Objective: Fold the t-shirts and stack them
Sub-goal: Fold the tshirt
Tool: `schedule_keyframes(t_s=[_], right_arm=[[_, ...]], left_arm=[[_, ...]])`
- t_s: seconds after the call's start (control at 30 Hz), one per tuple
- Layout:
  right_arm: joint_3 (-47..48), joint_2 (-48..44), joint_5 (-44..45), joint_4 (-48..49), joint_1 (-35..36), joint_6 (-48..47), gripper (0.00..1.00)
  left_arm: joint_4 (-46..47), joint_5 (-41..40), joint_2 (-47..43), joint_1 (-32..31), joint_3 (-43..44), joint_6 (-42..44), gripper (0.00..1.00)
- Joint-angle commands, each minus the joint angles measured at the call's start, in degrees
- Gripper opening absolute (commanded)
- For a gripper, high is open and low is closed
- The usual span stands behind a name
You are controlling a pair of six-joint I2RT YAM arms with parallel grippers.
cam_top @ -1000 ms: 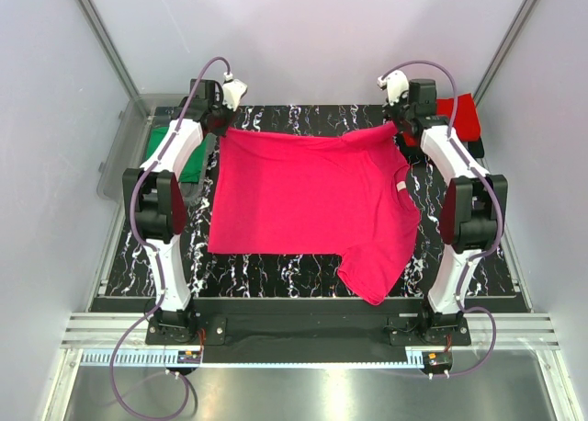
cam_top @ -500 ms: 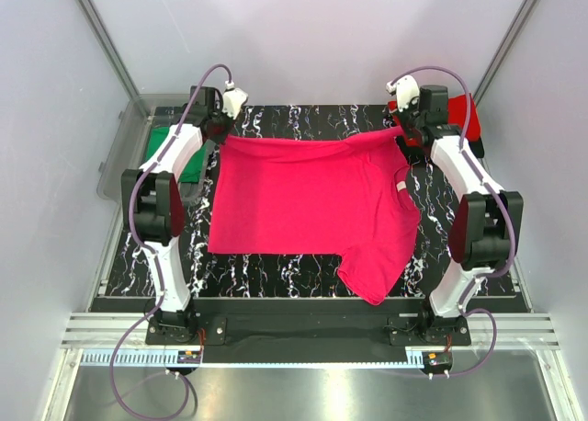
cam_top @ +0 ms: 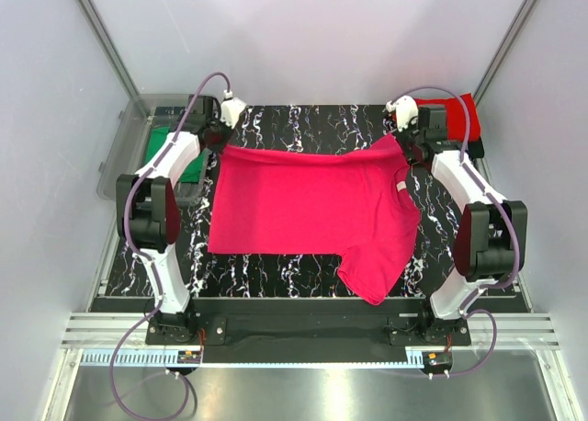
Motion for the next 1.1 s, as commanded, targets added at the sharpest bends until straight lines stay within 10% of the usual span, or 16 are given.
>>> schedule_keyframes(t_s=[0.0,1.07], right_arm=[[-2.4,-3.4,-2.4,-0.3,0.1,1.7,0.00],[-15.4,-5.7,-4.4,-1.8,1.1,4.3,0.00]], left_arm=[[3.5,0.9,-4.0,0.4,-2.0,-0.1,0.00],[5.2,-0.9,-7.9,0.4,-16.6,0.9,0.00]])
